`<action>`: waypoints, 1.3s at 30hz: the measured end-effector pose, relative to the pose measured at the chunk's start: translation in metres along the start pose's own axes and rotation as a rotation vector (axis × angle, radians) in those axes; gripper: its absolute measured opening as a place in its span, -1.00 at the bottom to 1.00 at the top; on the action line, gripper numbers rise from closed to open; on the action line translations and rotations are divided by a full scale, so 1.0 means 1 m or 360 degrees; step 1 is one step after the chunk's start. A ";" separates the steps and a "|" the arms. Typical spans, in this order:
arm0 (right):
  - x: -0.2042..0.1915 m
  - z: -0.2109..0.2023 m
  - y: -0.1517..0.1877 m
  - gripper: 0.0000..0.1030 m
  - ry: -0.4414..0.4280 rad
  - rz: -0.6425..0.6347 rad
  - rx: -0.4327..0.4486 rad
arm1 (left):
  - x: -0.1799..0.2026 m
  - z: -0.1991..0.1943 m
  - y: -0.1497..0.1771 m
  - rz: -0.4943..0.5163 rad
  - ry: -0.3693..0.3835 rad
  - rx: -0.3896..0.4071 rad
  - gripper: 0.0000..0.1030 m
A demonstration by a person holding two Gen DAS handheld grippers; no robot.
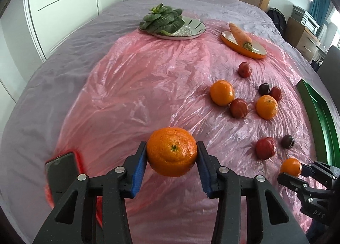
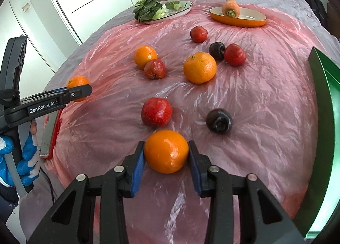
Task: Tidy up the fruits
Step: 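Carry the orange in the left gripper over the green tray while the right gripper carries a tangerine there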
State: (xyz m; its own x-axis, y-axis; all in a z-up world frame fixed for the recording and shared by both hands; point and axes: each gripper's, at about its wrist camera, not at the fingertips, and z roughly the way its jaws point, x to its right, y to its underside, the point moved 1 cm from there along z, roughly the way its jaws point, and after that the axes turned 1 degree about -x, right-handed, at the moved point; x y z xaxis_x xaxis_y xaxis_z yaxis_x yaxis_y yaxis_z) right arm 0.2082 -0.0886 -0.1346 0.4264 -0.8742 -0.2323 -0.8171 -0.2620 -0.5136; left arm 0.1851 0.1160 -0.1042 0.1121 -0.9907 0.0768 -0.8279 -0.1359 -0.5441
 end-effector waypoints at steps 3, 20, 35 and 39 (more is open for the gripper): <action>-0.001 -0.012 0.005 -0.20 -0.0008 0.0007 0.0017 | 0.003 -0.012 0.003 0.0010 -0.0006 0.0006 -0.23; 0.086 -0.116 0.051 -0.20 0.0165 0.0222 0.0180 | 0.125 -0.051 0.002 0.0239 0.0207 0.0027 -0.23; 0.243 -0.154 0.012 -0.20 0.0476 0.0330 0.0288 | 0.323 -0.026 -0.034 0.0559 0.0551 -0.0005 -0.23; 0.282 -0.147 -0.007 -0.20 0.0507 0.0357 0.0258 | 0.359 -0.003 -0.036 0.0614 0.0562 -0.0057 -0.23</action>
State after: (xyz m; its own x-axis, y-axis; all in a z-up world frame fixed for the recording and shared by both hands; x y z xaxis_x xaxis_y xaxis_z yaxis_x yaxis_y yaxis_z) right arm 0.2773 -0.3931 -0.0750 0.0828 -0.9916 -0.0995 -0.7937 -0.0052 -0.6083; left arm 0.2538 -0.2351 -0.0541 -0.3920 -0.9065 0.1567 -0.7913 0.2454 -0.5600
